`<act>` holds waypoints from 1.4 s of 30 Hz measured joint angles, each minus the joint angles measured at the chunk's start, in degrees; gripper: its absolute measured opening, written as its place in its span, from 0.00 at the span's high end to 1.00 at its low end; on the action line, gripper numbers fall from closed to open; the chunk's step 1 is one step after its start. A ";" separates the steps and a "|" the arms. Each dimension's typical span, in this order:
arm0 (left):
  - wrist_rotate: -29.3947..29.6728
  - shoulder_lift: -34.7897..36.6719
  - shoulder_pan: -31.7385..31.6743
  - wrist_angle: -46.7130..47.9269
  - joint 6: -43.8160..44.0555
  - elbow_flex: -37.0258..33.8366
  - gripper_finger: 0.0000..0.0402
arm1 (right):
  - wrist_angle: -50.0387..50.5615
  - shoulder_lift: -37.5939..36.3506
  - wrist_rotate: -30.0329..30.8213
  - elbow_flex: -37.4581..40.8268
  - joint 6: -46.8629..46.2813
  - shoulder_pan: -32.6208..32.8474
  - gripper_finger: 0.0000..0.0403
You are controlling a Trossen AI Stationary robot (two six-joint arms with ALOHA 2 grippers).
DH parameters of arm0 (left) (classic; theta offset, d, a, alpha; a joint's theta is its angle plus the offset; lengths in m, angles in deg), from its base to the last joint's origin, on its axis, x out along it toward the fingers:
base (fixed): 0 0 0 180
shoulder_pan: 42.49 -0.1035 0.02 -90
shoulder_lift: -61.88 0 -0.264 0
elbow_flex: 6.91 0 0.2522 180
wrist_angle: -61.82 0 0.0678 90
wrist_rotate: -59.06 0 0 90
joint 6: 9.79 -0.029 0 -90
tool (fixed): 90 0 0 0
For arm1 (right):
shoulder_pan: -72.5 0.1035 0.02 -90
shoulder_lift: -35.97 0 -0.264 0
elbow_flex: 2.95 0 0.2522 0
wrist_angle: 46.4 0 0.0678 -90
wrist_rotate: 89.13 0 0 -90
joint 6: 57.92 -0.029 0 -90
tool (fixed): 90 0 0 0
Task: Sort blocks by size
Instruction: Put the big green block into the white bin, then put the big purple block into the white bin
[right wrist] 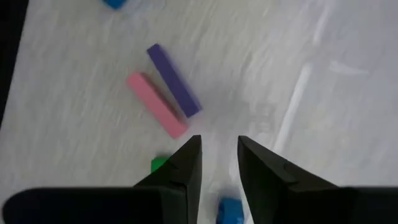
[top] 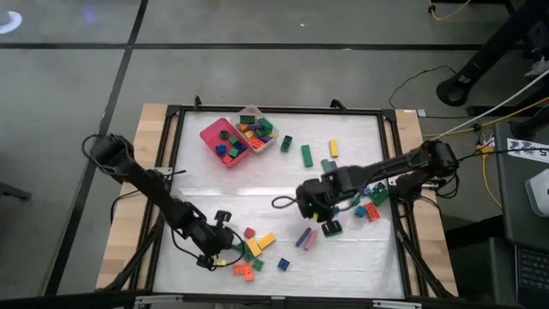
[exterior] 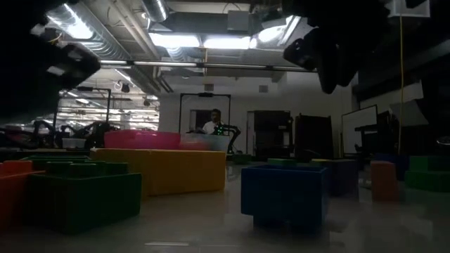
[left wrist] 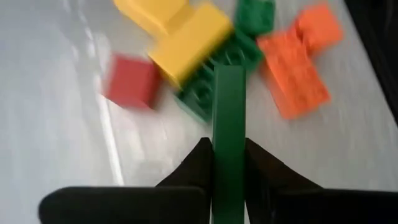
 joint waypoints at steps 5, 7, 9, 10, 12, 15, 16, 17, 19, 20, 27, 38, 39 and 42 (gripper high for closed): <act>7.30 7.20 -4.63 1.48 -11.97 0.00 0.90 | -2.67 0.00 4.12 1.57 -0.64 2.31 0.74; 12.90 9.50 -7.45 1.61 -18.17 0.00 0.90 | -4.02 0.00 5.80 1.93 -0.64 2.61 0.74; 18.97 11.00 -11.31 0.61 -23.77 0.00 0.90 | -5.58 0.00 7.24 2.26 -0.68 2.59 0.74; 21.03 11.43 -13.56 0.02 -25.95 0.02 0.89 | -6.18 0.00 7.63 2.30 -0.66 2.53 0.74; 22.70 11.48 -18.85 -1.68 -28.20 0.00 0.88 | -6.71 0.00 8.30 2.30 -0.67 2.39 0.74; 22.74 10.47 -27.43 -4.89 -29.61 0.00 0.89 | -7.93 0.00 9.67 2.30 -0.66 2.39 0.74; 22.71 10.09 -30.26 -5.97 -30.30 0.00 0.89 | -7.98 0.00 10.00 2.30 -0.66 2.42 0.74; 22.66 9.67 -33.02 -6.90 -30.88 0.00 0.89 | -8.02 0.00 10.22 2.30 -0.66 2.42 0.74; 21.60 8.97 -38.20 -9.52 -31.75 -0.02 0.88 | -8.33 0.00 11.13 2.30 -0.66 2.42 0.74; 20.14 8.61 -40.56 -10.85 -31.96 -0.02 0.88 | -8.75 0.00 11.88 2.30 -0.64 2.42 0.74; 9.48 4.74 -52.12 -13.69 -29.47 -0.02 0.84 | -9.42 0.02 15.64 2.30 -1.89 2.41 0.74; 9.26 -4.08 -58.67 -22.47 -29.10 -0.02 0.72 | -10.04 0.04 16.86 2.30 -1.94 2.39 0.52; 9.26 -4.71 -59.01 -22.63 -28.54 -0.02 0.69 | -9.97 0.04 15.77 2.30 -1.87 2.37 0.50; 9.28 -5.33 -59.27 -23.08 -27.68 -0.02 0.64 | -10.06 0.77 12.14 2.30 -1.31 2.39 0.46</act>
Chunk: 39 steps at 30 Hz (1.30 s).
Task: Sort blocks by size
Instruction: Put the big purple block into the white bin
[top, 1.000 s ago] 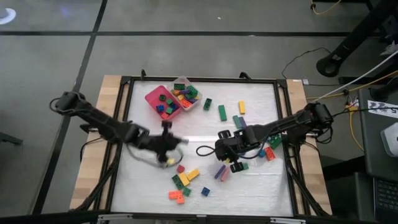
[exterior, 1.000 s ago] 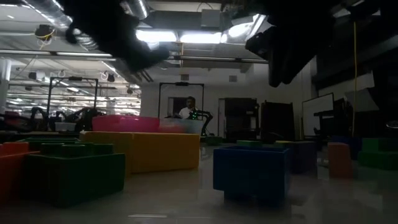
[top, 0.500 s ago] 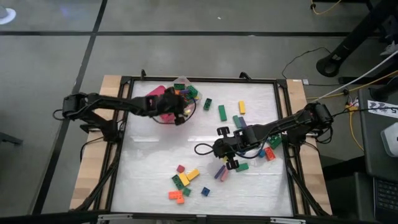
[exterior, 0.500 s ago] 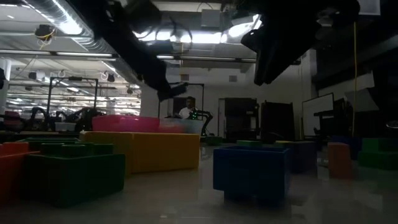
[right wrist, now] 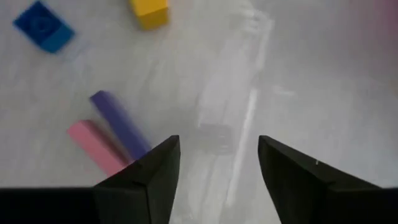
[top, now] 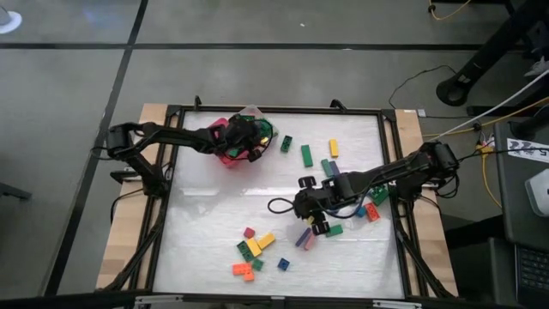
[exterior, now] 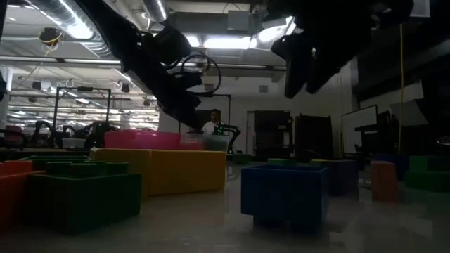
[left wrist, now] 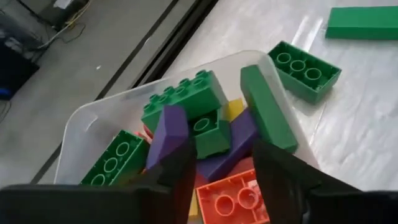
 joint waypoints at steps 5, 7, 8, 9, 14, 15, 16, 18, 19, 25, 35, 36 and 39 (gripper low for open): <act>-0.02 1.22 0.78 -0.25 -1.67 0.00 0.59 | 0.14 3.33 -3.72 0.00 4.83 0.02 0.46; -0.01 2.09 1.24 -0.31 -2.12 0.02 0.58 | 0.17 4.89 -6.17 0.00 6.87 0.02 0.47; 0.00 2.23 1.53 -0.16 -2.18 0.02 0.58 | -0.04 5.69 -7.58 0.00 7.65 0.02 0.48; 0.00 2.34 1.81 -0.23 -2.15 0.04 0.58 | -0.12 6.31 -9.04 0.00 8.56 0.02 0.49; 0.00 2.58 3.06 -0.04 -2.15 0.02 0.58 | -0.89 8.99 -14.30 0.00 9.04 0.04 0.50; 0.00 2.58 3.33 0.00 -2.15 0.02 0.58 | -1.10 9.43 -14.61 0.00 9.06 0.04 0.50; 0.00 2.58 3.58 0.05 -2.15 0.02 0.58 | -1.35 9.79 -14.63 0.00 9.05 0.04 0.50; 0.00 2.58 4.02 -0.01 -2.15 0.02 0.58 | -1.29 10.40 -15.32 0.00 9.04 0.04 0.50; 0.00 2.58 4.24 0.01 -2.15 0.02 0.58 | -1.31 10.73 -16.28 0.00 9.06 0.04 0.51; 0.00 2.58 5.04 0.22 -2.15 0.02 0.58 | -1.98 11.77 -19.06 0.00 10.08 0.07 0.51; 0.01 2.89 5.23 0.58 -2.13 0.02 0.58 | -2.82 15.10 -16.87 0.00 10.55 0.07 0.51; 0.05 3.08 5.47 0.52 -2.13 0.02 0.58 | -2.98 15.52 -16.43 -0.02 10.61 0.07 0.51; 0.17 5.24 7.15 1.44 -2.11 0.04 0.58 | -3.02 16.49 -15.90 -0.26 10.68 0.04 0.51</act>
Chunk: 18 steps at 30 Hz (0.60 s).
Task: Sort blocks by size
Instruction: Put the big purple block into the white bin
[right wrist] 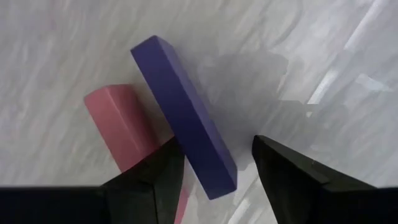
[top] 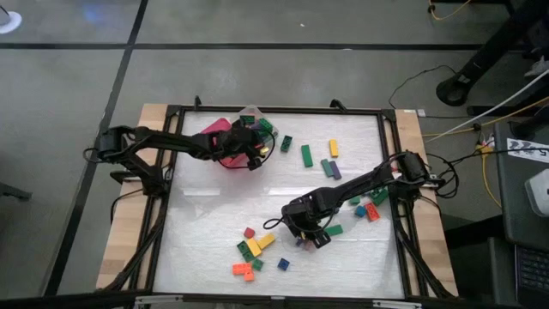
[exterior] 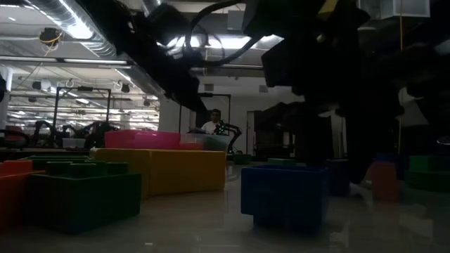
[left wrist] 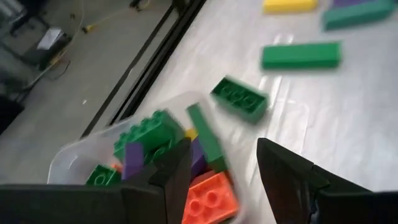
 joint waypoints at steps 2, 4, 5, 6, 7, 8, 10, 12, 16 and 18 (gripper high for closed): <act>-0.06 2.10 1.90 2.81 0.04 -0.02 0.58 | 0.02 0.14 0.15 -0.02 0.83 -0.04 0.54; -0.23 4.73 4.30 6.86 1.05 0.00 0.58 | -0.16 0.16 0.67 -0.02 1.66 -0.07 0.59; -0.57 6.02 5.61 8.88 1.97 -0.02 0.58 | -0.25 0.18 1.23 -0.02 2.33 -0.07 0.63; -1.42 7.38 6.91 10.72 3.31 0.00 0.58 | -0.32 0.14 1.78 -0.02 2.79 -0.07 0.67; -2.66 8.60 8.41 13.01 5.01 0.00 0.58 | -0.42 0.09 2.40 -0.02 3.41 -0.07 0.72; -4.28 9.94 9.85 15.41 6.95 0.00 0.58 | -0.61 0.09 2.94 -0.02 4.18 -0.07 0.77; -8.25 11.76 12.96 19.12 11.48 0.00 0.58 | -0.86 0.07 3.71 0.00 5.98 -0.24 0.86; -12.56 13.45 16.18 23.01 16.60 0.00 0.58 | -0.29 0.09 4.84 -0.63 7.90 -0.51 0.88; -16.70 14.07 23.51 27.24 29.24 -0.01 0.58 | -0.68 0.51 7.55 -2.97 10.09 -2.48 0.88; -16.84 13.18 27.49 28.12 34.22 -0.02 0.58 | -0.28 0.51 10.47 -4.46 11.80 -3.76 0.87</act>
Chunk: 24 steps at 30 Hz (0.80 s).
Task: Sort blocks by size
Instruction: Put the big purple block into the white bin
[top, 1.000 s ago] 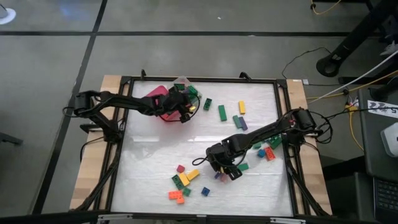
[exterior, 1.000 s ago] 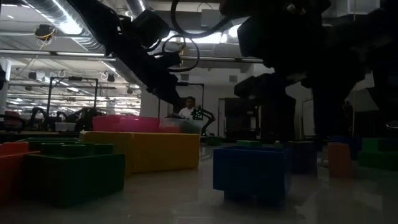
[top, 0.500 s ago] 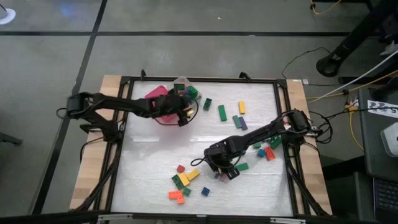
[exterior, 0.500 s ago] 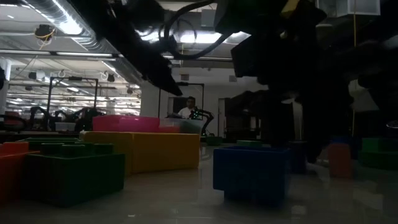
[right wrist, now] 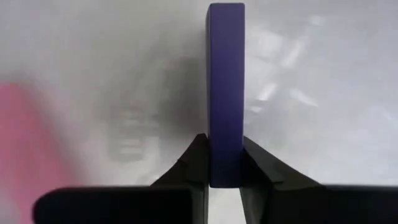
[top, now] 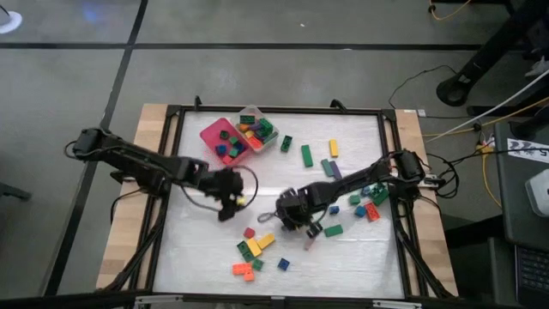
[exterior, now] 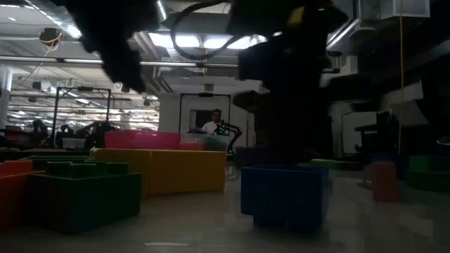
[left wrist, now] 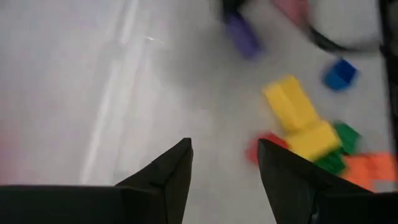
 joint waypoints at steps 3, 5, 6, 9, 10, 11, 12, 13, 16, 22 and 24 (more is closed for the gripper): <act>0.01 -1.22 5.36 1.46 4.21 -0.04 0.58 | 0.09 -0.04 5.17 -2.20 5.76 -1.77 0.84; -0.02 -1.62 8.47 0.93 6.09 -0.03 0.58 | 0.14 -0.07 9.04 -3.68 10.51 -3.25 0.84; 0.13 -1.79 9.56 0.87 7.25 -0.04 0.58 | -0.17 -0.07 10.92 -4.41 12.58 -4.13 0.84; 1.48 -2.01 12.40 0.45 10.39 0.00 0.58 | -3.12 -0.09 17.03 -6.28 17.42 -7.95 0.87; 2.47 -2.01 13.16 0.78 11.32 -0.04 0.58 | -5.00 -0.09 18.53 -6.71 18.42 -9.36 0.87; 3.46 -2.01 13.71 0.62 12.07 -0.02 0.58 | -7.31 -0.11 19.16 -7.07 19.56 -10.96 0.87; 4.50 -2.01 14.14 0.46 12.66 -0.02 0.58 | -9.64 -0.14 19.45 -7.21 20.66 -12.54 0.87; 5.52 -2.01 14.66 0.73 13.07 -0.02 0.58 | -12.15 -0.17 19.45 -7.24 21.09 -14.23 0.86; 7.62 -2.01 15.07 0.57 13.35 -0.02 0.58 | -19.84 -0.17 19.27 -7.24 22.58 -19.37 0.84; 10.16 -2.01 14.99 0.70 13.34 -0.02 0.58 | -28.46 0.09 7.10 -7.28 22.35 -29.29 0.85; 10.96 -2.01 14.99 0.67 12.92 -0.02 0.58 | -29.25 0.75 2.07 -7.33 22.17 -31.41 0.83</act>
